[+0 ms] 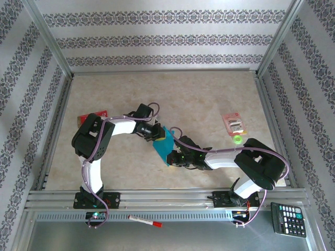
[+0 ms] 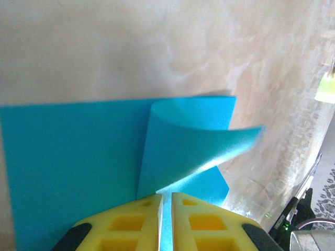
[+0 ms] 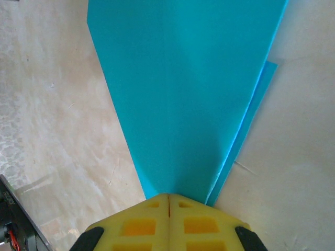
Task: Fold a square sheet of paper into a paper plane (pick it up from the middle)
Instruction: Fourth fold the wing at the center of the table.
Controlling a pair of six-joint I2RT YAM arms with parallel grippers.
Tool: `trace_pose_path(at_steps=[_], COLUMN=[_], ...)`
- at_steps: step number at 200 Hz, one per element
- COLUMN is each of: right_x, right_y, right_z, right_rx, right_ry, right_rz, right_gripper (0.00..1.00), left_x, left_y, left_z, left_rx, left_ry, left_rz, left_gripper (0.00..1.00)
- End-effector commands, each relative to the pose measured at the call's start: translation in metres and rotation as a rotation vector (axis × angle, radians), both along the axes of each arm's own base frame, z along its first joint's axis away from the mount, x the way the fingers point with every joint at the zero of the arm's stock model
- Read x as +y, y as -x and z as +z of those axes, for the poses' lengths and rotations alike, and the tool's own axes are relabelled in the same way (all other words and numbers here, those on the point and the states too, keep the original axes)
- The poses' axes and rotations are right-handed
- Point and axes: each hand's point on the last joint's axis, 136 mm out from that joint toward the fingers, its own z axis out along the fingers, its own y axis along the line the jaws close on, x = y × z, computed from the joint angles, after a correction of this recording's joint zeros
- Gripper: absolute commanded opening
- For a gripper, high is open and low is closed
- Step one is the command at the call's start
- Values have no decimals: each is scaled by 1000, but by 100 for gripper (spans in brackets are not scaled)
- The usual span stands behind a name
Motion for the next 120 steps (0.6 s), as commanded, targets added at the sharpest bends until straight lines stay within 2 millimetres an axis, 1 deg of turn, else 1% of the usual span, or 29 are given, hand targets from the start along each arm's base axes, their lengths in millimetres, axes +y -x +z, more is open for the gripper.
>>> trace_pose_path(at_steps=[1,82,120], right_x=[-55,-58,-57], right_y=[53,56,57], right_z=[-56,-57,-57], right_rx=[215,224,227], right_ry=[240,246,244], right_rz=[27,30,33], right_gripper=[0,0,0], left_x=[28,39,40], left_y=[-40,-69,-83], left_z=[-11,-18,-20], left_rx=[-94,-96,-102], left_ry=[-92,-98,-100], left_rz=[90,120,126], left_gripper=[14,17,17])
